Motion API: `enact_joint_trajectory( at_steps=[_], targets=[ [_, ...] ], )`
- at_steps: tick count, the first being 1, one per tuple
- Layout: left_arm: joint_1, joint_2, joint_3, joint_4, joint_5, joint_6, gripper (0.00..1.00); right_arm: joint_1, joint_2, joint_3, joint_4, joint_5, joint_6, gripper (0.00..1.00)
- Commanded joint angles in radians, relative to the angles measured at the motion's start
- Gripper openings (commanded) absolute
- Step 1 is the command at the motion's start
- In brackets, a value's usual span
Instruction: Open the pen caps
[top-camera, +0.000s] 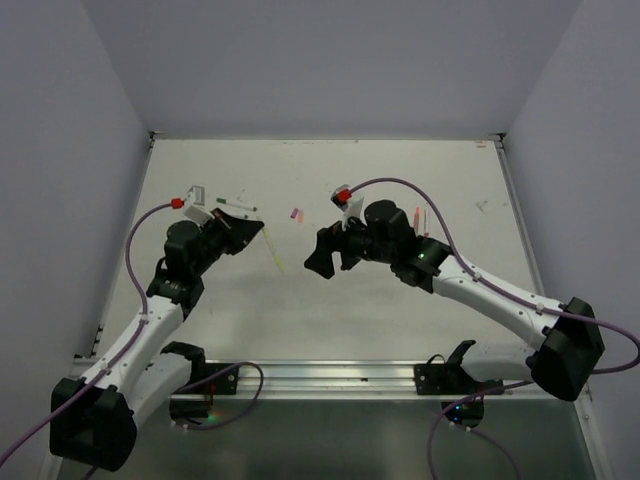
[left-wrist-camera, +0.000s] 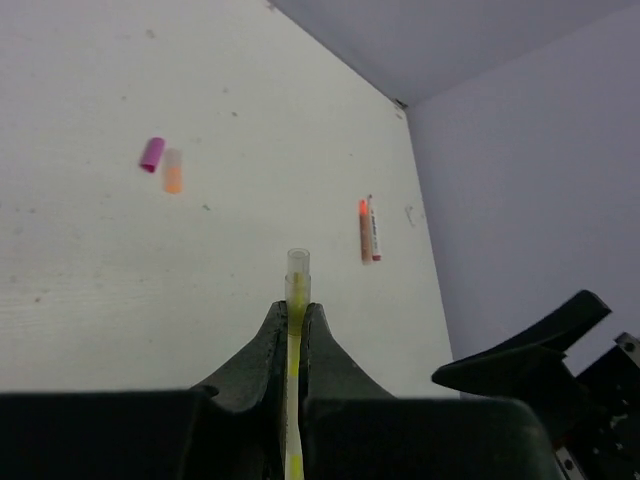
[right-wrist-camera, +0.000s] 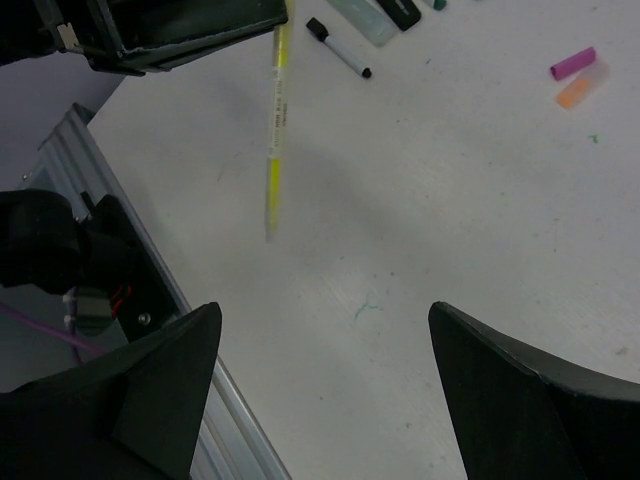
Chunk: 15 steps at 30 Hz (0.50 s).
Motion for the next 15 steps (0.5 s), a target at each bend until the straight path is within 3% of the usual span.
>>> enact_joint_trajectory(
  at_steps=[1, 6, 15],
  targets=[
    [-0.075, 0.004, -0.026, 0.268, 0.08, 0.005, 0.0, 0.059, 0.046, 0.05, 0.082, -0.004, 0.054, 0.88],
    [-0.143, -0.005, -0.063, 0.417, 0.083, -0.014, 0.0, 0.111, 0.104, 0.067, 0.14, 0.039, 0.101, 0.84],
    [-0.193, -0.012, -0.095, 0.51, 0.087, -0.026, 0.0, 0.124, 0.169, 0.085, 0.22, 0.082, 0.125, 0.74]
  ],
)
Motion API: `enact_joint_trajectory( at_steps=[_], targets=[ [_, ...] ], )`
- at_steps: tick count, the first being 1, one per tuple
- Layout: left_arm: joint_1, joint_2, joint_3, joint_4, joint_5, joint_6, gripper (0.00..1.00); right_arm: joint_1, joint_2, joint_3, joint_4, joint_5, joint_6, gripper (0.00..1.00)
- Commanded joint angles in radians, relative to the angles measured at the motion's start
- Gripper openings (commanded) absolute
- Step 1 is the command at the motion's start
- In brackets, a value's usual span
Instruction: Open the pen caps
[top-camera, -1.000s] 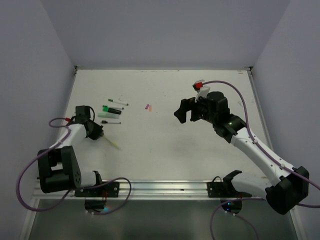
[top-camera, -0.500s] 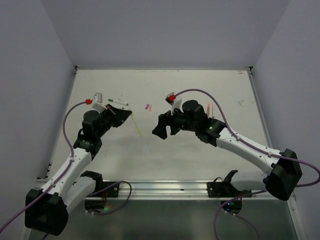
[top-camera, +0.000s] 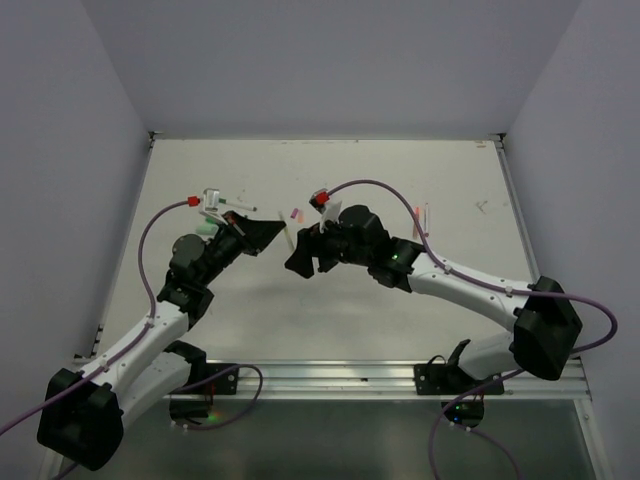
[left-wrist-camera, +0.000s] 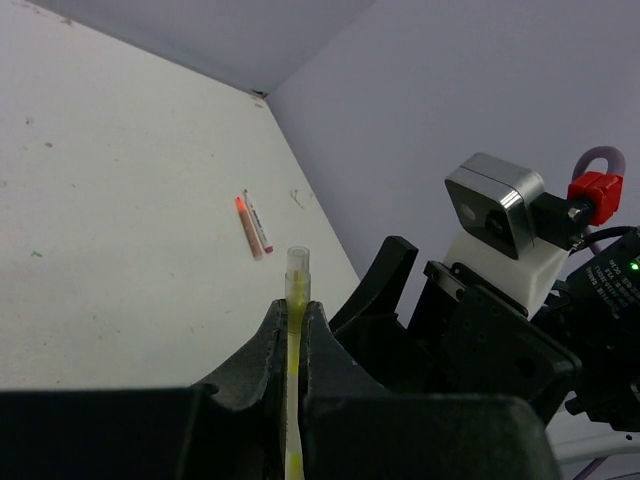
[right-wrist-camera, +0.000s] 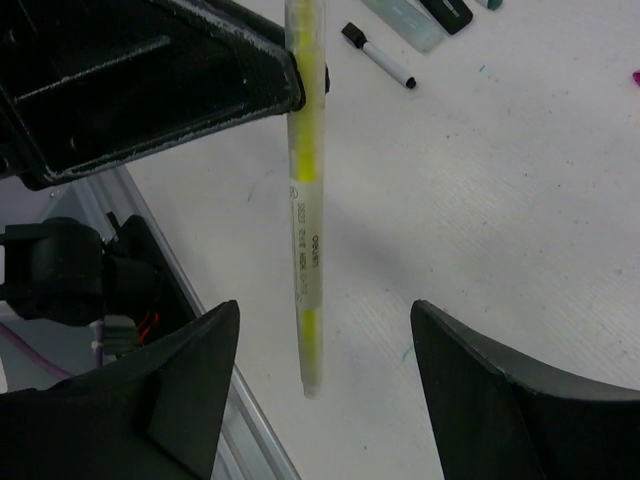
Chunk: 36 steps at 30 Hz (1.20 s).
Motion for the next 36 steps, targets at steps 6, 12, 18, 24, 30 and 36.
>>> enact_joint_trajectory(
  at_steps=[6, 12, 18, 24, 30, 36],
  targets=[
    [-0.02, -0.007, -0.021, 0.143, 0.017, -0.015, 0.0, 0.008, 0.042, 0.069, 0.094, 0.019, 0.025, 0.48],
    [-0.022, 0.004, 0.01, 0.084, 0.029, 0.017, 0.15, 0.006, 0.016, 0.062, 0.061, 0.046, -0.01, 0.0],
    [-0.022, 0.01, 0.097, -0.059, 0.034, 0.106, 0.44, 0.006, -0.021, 0.053, -0.013, 0.052, -0.081, 0.0],
    [-0.022, 0.048, 0.145, -0.09, 0.061, 0.123, 0.45, 0.008, -0.03, 0.048, -0.042, 0.026, -0.115, 0.0],
    [-0.022, 0.094, 0.163, -0.09, 0.112, 0.117, 0.45, 0.006, -0.032, 0.045, -0.039, 0.015, -0.129, 0.0],
    [-0.022, 0.105, 0.162, -0.084, 0.115, 0.111, 0.41, 0.008, -0.025, 0.05, -0.039, 0.0, -0.133, 0.0]
  ],
)
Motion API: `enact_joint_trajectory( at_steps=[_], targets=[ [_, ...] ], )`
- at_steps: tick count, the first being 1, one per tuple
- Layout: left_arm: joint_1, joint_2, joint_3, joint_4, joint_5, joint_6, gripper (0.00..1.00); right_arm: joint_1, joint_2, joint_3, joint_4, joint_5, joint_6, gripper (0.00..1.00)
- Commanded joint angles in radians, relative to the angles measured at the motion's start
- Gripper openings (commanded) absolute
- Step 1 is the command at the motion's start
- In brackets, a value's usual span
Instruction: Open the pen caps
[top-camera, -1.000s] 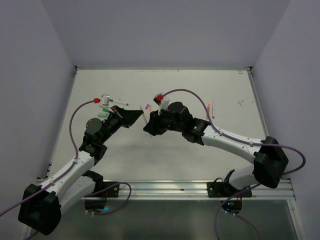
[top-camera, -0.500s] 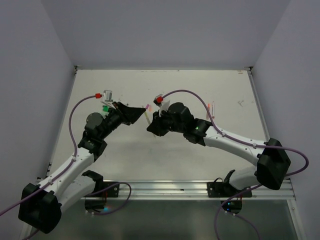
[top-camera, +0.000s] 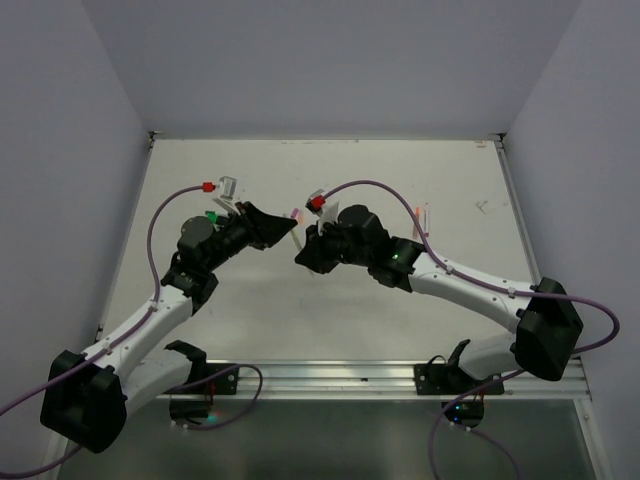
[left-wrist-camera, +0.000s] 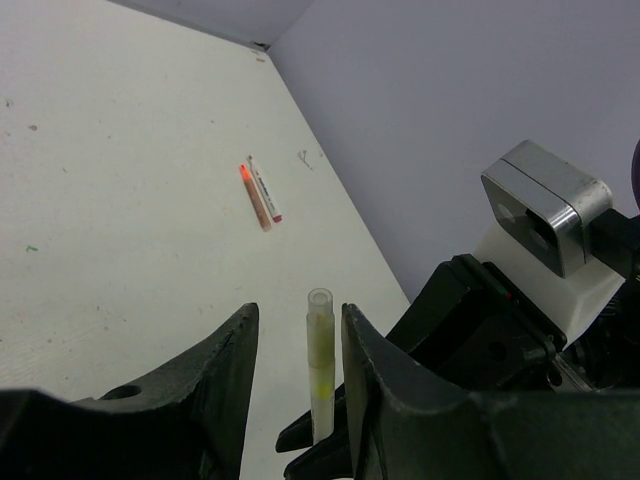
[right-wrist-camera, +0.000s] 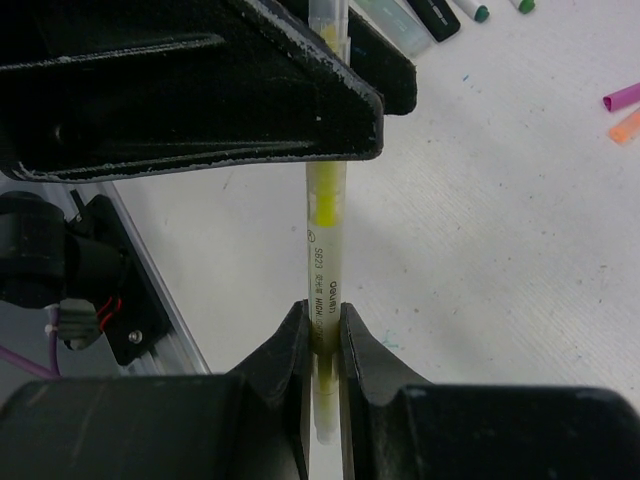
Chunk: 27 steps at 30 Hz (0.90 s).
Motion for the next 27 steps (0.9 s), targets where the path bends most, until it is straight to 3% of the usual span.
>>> enact_joint_trajectory(
  at_steps=[1, 6, 13, 27],
  targets=[
    [-0.004, 0.001, 0.04, 0.017, 0.03, 0.015, 0.4, 0.001, -0.029, 0.024, 0.002, -0.028, -0.022, 0.0],
    [-0.004, 0.006, 0.04, 0.021, 0.03, 0.013, 0.31, -0.001, -0.023, 0.023, 0.002, -0.031, -0.026, 0.0],
    [-0.005, -0.013, 0.029, 0.037, 0.005, 0.009, 0.0, 0.001, -0.028, 0.012, -0.009, -0.028, -0.036, 0.0],
    [0.039, 0.009, 0.144, 0.116, -0.15, -0.049, 0.0, 0.001, -0.118, -0.17, -0.038, -0.006, -0.094, 0.0]
  ],
)
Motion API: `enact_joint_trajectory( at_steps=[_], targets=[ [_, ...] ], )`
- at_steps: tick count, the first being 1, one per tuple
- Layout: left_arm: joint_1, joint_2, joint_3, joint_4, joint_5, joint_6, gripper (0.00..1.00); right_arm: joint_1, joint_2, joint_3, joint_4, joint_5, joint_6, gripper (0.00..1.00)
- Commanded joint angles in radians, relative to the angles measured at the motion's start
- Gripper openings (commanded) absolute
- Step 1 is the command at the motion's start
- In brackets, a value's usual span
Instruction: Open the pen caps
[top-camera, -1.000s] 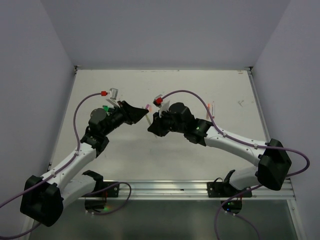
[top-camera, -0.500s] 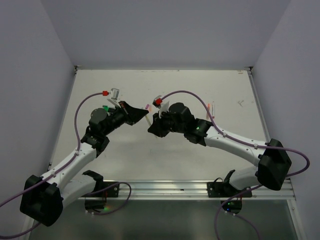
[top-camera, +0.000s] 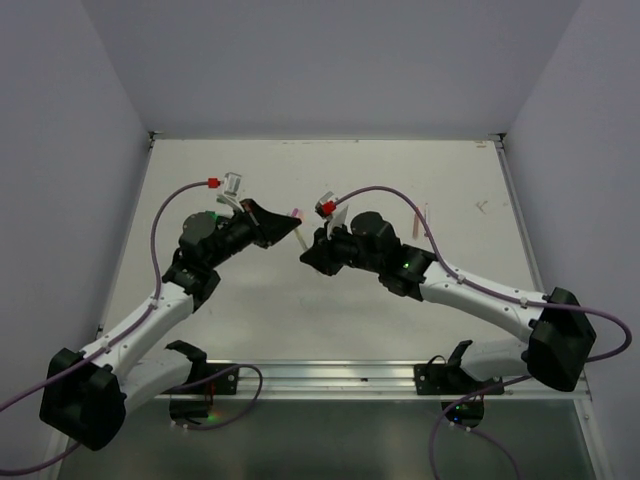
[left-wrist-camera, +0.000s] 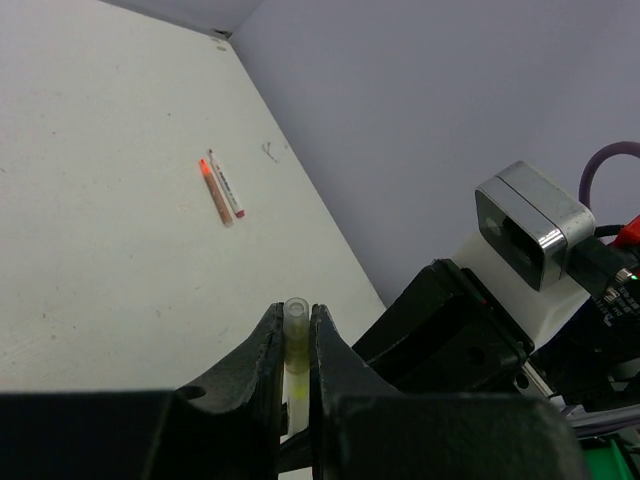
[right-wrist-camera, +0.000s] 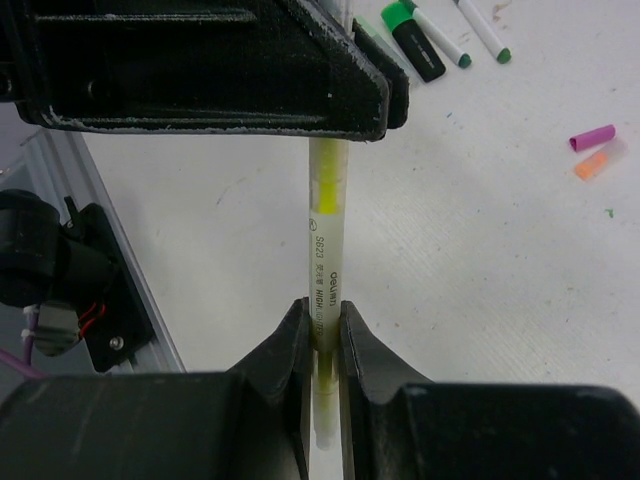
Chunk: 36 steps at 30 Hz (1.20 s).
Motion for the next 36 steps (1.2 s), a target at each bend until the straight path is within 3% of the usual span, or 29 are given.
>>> enact_joint_trajectory(
  at_steps=[1, 7, 15, 20, 28, 36],
  targets=[
    [0.078, 0.013, 0.116, 0.144, -0.16, -0.038, 0.0, 0.002, -0.047, -0.088, -0.123, 0.005, -0.036, 0.0],
    [0.169, 0.032, 0.124, 0.216, -0.166, -0.125, 0.0, 0.001, -0.087, -0.156, -0.118, 0.028, -0.031, 0.0],
    [0.238, 0.028, 0.148, 0.19, -0.212, -0.102, 0.0, 0.002, -0.107, -0.205, -0.109, 0.033, -0.014, 0.0],
    [0.238, 0.073, 0.243, -0.033, -0.203, 0.0, 0.0, 0.002, -0.122, -0.188, -0.133, 0.114, -0.005, 0.0],
    [0.218, 0.338, 0.516, -0.531, -0.124, 0.21, 0.02, -0.062, -0.054, -0.05, -0.284, 0.38, 0.029, 0.0],
    [0.057, 0.64, 0.809, -0.854, -0.371, 0.339, 0.06, -0.31, 0.043, 0.069, -0.362, 0.4, 0.099, 0.0]
  ],
)
